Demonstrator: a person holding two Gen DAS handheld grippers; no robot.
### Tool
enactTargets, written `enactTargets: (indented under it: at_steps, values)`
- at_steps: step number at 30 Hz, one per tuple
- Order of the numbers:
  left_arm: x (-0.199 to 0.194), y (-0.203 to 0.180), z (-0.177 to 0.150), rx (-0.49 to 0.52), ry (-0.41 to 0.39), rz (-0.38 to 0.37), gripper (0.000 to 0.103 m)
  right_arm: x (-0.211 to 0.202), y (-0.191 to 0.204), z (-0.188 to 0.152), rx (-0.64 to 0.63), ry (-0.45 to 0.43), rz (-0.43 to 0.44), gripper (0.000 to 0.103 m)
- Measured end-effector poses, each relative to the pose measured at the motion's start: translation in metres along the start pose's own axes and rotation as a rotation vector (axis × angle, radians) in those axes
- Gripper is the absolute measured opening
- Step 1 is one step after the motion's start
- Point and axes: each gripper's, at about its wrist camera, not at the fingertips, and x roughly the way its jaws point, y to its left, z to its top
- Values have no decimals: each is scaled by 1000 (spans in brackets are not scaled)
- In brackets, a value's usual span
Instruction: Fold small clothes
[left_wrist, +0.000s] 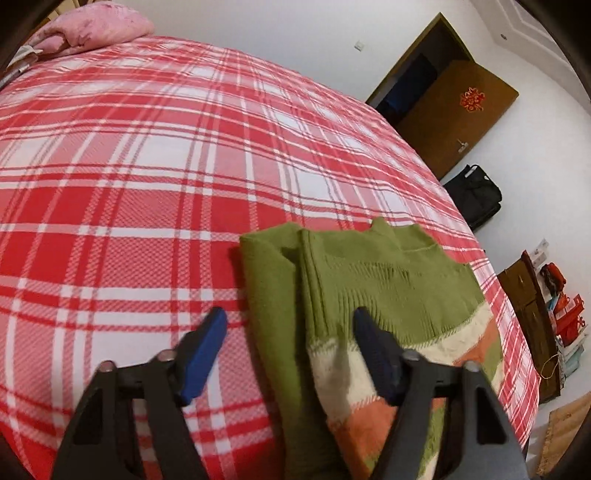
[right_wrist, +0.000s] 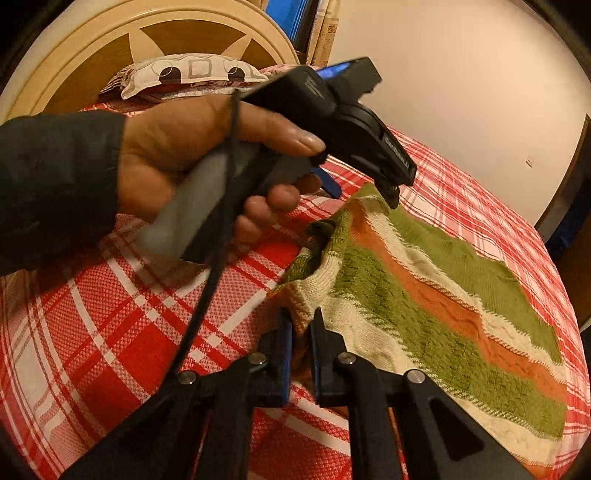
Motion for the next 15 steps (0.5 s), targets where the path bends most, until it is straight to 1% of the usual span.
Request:
enactTargets:
  at_steps: [1, 2, 3, 4, 8, 11, 15]
  values:
    - [3, 0, -1, 11, 17, -6, 40, -1, 1, -1, -3, -1, -1, 8]
    - [5, 0, -1, 13, 24, -4, 37, -1, 2, -1, -6, -3, -2, 8]
    - [4, 0, 0, 11, 24, -13, 22, -2, 2, -1, -9, -5, -2, 8]
    - [3, 1, 0, 10, 26, -39, 15, -1, 0, -1, -13, -6, -2, 8]
    - [-8, -4, 1, 13, 4, -42, 12, -15, -10, 0, -38, -43, -25, 7]
    - [-12, -8, 7, -6, -9, -63, 12, -26, -27, 3, -10, -62, -31, 7]
    - [-19, -15, 15, -34, -24, -85, 12, -38, -54, 3, 25, -80, -70, 6]
